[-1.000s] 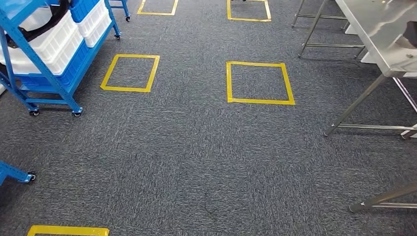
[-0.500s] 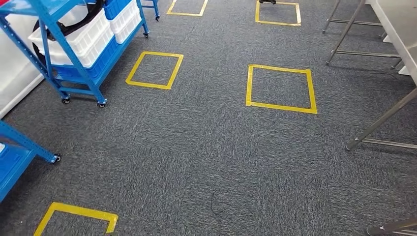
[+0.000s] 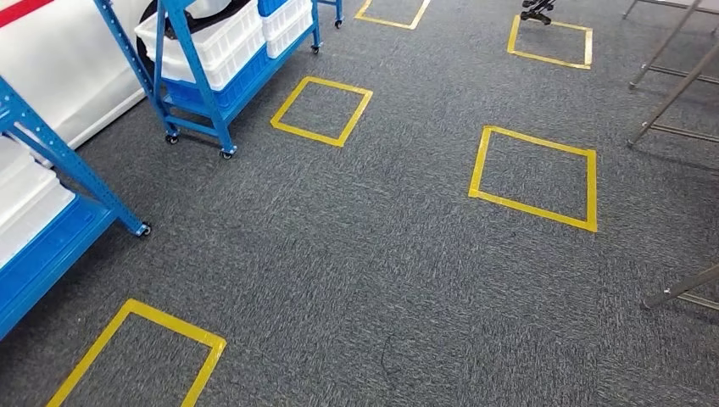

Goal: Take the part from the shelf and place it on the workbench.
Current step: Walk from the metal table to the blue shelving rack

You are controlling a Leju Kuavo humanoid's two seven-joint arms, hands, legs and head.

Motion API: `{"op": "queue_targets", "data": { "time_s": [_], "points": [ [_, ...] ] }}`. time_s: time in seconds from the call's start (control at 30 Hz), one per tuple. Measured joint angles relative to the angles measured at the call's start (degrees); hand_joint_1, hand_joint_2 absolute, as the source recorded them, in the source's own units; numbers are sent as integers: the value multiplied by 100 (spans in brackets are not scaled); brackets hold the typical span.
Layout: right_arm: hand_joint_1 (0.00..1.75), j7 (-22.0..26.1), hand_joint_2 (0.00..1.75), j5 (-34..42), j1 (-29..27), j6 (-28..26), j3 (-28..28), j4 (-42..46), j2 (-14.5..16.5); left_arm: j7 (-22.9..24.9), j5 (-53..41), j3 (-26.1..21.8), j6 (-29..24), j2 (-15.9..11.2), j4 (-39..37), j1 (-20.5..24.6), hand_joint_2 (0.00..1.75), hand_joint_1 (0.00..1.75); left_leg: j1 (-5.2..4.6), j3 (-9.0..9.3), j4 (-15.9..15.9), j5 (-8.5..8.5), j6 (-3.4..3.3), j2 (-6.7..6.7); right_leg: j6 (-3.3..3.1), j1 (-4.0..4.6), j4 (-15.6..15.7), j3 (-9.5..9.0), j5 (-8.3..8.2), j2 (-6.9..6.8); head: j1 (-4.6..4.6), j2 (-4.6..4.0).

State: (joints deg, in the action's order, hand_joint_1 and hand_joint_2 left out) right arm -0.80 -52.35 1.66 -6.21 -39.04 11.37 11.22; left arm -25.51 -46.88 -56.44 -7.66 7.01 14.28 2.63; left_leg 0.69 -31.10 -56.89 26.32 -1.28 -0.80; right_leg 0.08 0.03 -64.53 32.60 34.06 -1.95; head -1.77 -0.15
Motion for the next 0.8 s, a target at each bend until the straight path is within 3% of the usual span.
{"op": "queue_targets", "data": {
  "time_s": [0.07,0.1,0.13,0.17,0.23,0.3,0.37,0.4,0.43,0.47,0.53,0.6,0.63,0.7,0.73,0.8],
  "points": [
    [0,24,0,0,-13,1,-15,0,-20,42,-43,-30,208,-122,19,-36,0,0,0,-39,-5,-22,-10,154,32,-42,-716,339,323,157,0,0],
    [0,35,0,0,-16,0,-22,0,-29,74,-77,-43,308,-175,30,-70,0,0,2,-48,-10,-29,-3,234,46,-60,-897,429,339,173,0,0],
    [0,44,0,0,-17,-3,-27,0,-38,106,-116,-52,385,-214,38,-105,0,0,5,-49,-16,-33,8,313,58,-79,-857,414,234,180,0,0],
    [0,49,0,0,-18,-6,-31,0,-44,136,-150,-58,435,-240,43,-133,0,0,11,-47,-26,-35,23,395,69,-104,-588,290,27,209,0,0],
    [0,52,0,0,-26,-12,-36,-3,-56,190,-211,-62,466,-275,60,-157,0,0,21,-64,-63,-29,82,550,94,-156,172,-55,-347,451,0,0],
    [0,53,0,-3,-27,-11,-42,-7,-60,243,-254,-63,457,-301,81,-156,0,0,28,-114,-91,-38,172,684,82,-161,558,-216,-456,655,-1,0],
    [0,52,0,-11,-13,-1,-45,-9,-65,294,-286,-69,446,-316,90,-172,0,0,49,-159,-74,-72,262,809,14,-131,586,-223,-460,587,-2,0],
    [0,51,0,-16,-6,5,-45,-9,-70,315,-301,-75,443,-320,91,-189,0,0,60,-178,-93,-63,293,786,-33,-124,610,-233,-479,513,-1,0],
    [0,51,0,-21,-3,11,-45,-9,-75,332,-312,-81,444,-321,91,-204,0,0,62,-223,-173,-7,312,682,-82,-122,636,-241,-498,441,-2,0],
    [0,54,0,-26,-4,15,-45,-9,-79,342,-322,-86,445,-321,91,-209,0,0,58,-318,-376,124,320,525,-130,-117,662,-244,-515,358,-4,0],
    [0,62,0,-38,-16,26,-45,-9,-83,350,-341,-90,446,-320,91,-190,0,0,47,-631,-1070,516,318,218,-188,-74,676,-236,-519,186,-5,0],
    [0,70,0,-50,-27,51,-45,-9,-86,352,-351,-95,444,-327,91,-172,0,0,48,-875,-1668,749,317,142,-212,-28,670,-226,-508,-6,-4,0],
    [0,74,0,-54,-26,67,-45,-9,-88,352,-354,-98,444,-332,91,-177,0,0,47,-855,-1693,714,311,124,-217,-13,667,-225,-502,-92,-4,0],
    [0,80,0,-55,-14,90,-45,-9,-91,351,-364,-102,442,-341,91,-191,0,0,42,-497,-1118,405,279,27,-212,5,656,-241,-488,-234,-4,0],
    [0,82,0,-54,-8,96,-45,-9,-91,350,-375,-102,442,-346,91,-189,0,0,21,-270,-714,273,248,-110,-196,21,645,-251,-475,-296,-4,0],
    [0,81,0,-53,4,103,-46,-9,-92,341,-397,-103,439,-355,91,-173,0,0,-27,-11,-206,139,192,-294,-147,39,627,-266,-453,-402,-4,0]
  ]
}}
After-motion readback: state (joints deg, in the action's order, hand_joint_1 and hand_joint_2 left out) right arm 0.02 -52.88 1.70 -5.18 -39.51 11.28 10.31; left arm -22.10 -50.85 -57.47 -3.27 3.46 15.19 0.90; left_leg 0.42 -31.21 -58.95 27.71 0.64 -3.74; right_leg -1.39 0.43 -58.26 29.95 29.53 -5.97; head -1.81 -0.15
